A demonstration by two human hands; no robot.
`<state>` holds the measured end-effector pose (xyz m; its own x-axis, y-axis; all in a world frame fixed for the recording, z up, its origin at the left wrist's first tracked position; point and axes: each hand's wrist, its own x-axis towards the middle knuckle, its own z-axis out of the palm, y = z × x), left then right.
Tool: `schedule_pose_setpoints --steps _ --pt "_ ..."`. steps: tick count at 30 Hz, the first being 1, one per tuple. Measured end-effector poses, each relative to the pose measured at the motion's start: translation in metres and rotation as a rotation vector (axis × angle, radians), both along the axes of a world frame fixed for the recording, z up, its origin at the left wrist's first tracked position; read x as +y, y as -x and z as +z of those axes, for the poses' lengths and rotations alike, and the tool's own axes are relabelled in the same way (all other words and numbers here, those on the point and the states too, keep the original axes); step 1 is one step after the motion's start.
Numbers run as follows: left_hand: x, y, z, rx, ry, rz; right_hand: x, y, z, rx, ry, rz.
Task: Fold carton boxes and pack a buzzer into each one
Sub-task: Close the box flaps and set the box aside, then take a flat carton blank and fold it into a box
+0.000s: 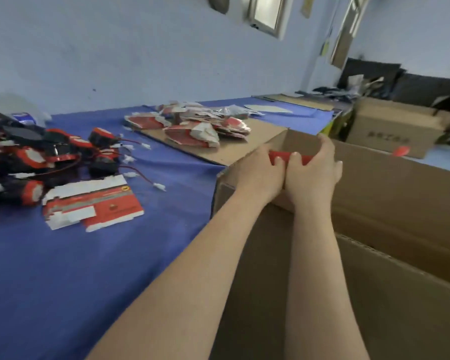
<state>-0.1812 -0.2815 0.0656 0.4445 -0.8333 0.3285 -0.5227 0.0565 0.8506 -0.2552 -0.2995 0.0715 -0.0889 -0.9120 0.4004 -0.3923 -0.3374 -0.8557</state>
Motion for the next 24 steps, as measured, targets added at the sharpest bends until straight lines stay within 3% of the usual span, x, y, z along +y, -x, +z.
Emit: schedule_pose_setpoints --steps 2,4,6,9,11,14,18,21,24 --pt "-0.003 0.003 -0.007 -0.151 0.050 0.085 0.000 0.005 -0.004 0.073 0.040 -0.060" --pt "0.007 -0.009 -0.008 -0.069 0.239 0.134 0.011 -0.008 -0.005 -0.069 0.206 -0.001" --pt "0.023 -0.035 -0.013 -0.003 0.388 0.221 0.031 -0.034 -0.004 -0.333 0.284 0.193" --pt "0.053 -0.101 -0.036 0.018 0.355 0.420 0.052 -0.088 -0.015 -0.399 0.227 0.535" --pt "0.080 -0.149 -0.061 0.113 0.212 0.577 0.061 -0.130 -0.036 -0.284 0.056 0.700" --pt "0.123 -0.204 -0.097 0.270 -0.029 0.768 0.066 -0.187 -0.079 0.113 -0.156 0.768" --pt "0.153 -0.236 -0.120 0.272 -0.201 0.758 0.066 -0.230 -0.123 0.531 -0.203 0.746" --pt "0.152 -0.243 -0.119 0.288 -0.269 0.715 0.063 -0.245 -0.128 0.530 -0.224 0.705" --pt "0.152 -0.246 -0.108 0.423 -0.177 0.782 0.063 -0.252 -0.126 0.538 -0.204 0.647"
